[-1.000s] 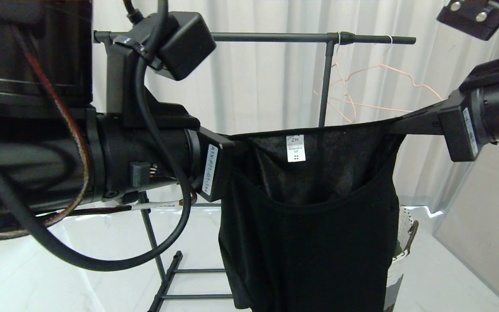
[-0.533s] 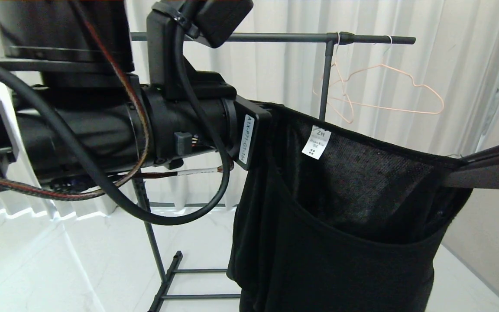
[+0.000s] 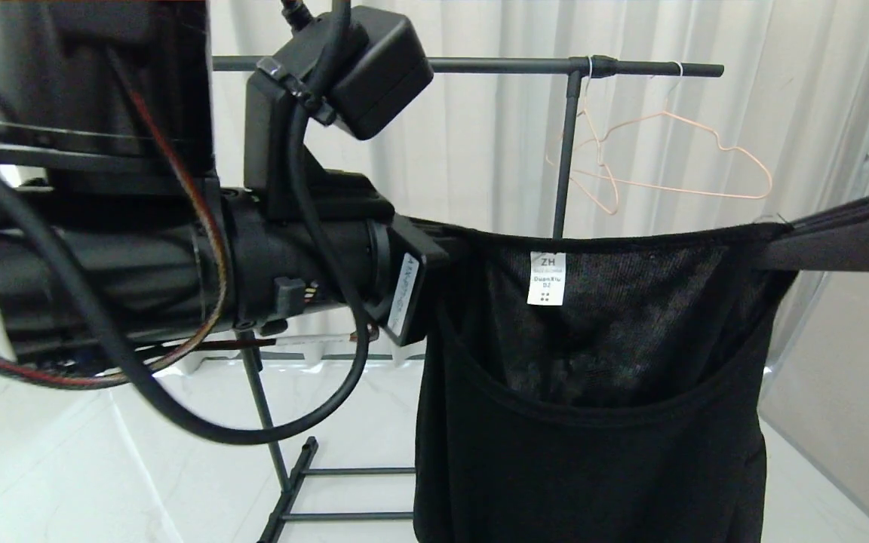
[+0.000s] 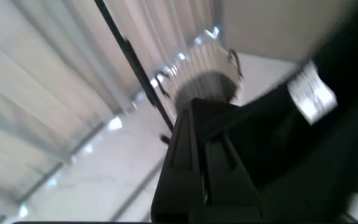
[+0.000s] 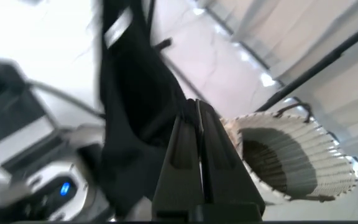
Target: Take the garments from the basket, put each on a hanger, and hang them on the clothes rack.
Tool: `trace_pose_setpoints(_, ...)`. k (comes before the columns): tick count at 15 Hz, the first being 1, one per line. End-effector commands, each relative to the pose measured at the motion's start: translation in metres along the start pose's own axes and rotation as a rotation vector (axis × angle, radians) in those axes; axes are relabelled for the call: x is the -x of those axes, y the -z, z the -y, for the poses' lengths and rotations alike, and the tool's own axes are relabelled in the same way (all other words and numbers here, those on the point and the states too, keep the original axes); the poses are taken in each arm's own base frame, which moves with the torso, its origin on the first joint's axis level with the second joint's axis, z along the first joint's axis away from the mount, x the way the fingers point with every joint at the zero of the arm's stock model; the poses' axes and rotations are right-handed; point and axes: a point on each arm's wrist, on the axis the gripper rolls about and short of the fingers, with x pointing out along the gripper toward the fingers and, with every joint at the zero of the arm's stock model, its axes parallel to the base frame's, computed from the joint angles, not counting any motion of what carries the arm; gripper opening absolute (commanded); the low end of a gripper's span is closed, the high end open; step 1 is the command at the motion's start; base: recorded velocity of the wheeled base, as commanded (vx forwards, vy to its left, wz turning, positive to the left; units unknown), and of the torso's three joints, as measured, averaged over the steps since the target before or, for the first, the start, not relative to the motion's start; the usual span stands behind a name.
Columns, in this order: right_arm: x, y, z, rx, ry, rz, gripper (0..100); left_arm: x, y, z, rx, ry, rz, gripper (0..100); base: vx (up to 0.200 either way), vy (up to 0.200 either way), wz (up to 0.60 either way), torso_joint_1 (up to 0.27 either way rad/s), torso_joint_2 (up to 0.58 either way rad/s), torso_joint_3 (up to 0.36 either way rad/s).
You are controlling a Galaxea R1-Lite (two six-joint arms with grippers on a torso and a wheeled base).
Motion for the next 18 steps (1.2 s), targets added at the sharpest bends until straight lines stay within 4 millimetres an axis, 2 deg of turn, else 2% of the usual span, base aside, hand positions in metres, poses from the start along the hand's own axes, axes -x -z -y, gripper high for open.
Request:
trace_pose_setpoints(1,-0.022,-0.013,0.008,-0.017,0.032,-0.001,0,0.038,-0.007,0.012,0.028,0.064,0.022,0,0.0,0.0,0.0,0.0,0.0,0.0)
trace_pose_setpoints(3,-0.036,-0.023,0.01,-0.017,0.015,0.017,0,0.062,-0.008,0.027,0.047,0.154,-0.006,0,0.0,0.0,0.0,0.0,0.0,0.0)
trace_pose_setpoints(5,-0.048,-0.033,0.01,-0.017,0.0,0.032,0,0.078,-0.005,0.037,0.035,0.214,-0.036,0,0.0,0.0,0.0,0.0,0.0,0.0)
trace_pose_setpoints(9,-0.058,-0.041,0.011,-0.013,-0.002,0.04,0,0.08,-0.004,0.04,0.028,0.223,-0.037,0,0.0,0.0,0.0,0.0,0.0,0.0)
trace_pose_setpoints(11,-0.05,-0.039,0.012,-0.018,0.004,0.044,0,0.078,-0.005,0.038,0.029,0.212,-0.034,0,0.0,0.0,0.0,0.0,0.0,0.0)
trace_pose_setpoints(13,-0.033,-0.033,0.013,-0.024,0.012,0.03,0,0.066,-0.01,0.02,0.047,0.125,-0.039,0,0.0,0.0,0.0,0.0,0.0,0.0)
trace_pose_setpoints(15,-0.015,-0.019,0.012,-0.026,0.016,-0.017,0,0.048,-0.019,-0.004,0.06,0.03,-0.038,0,0.0,0.0,0.0,0.0,0.0,0.0)
trace_pose_setpoints(18,-0.005,-0.004,0.012,-0.031,0.03,-0.039,0,0.039,-0.024,-0.012,0.066,0.008,-0.032,0,0.0,0.0,0.0,0.0,0.0,0.0)
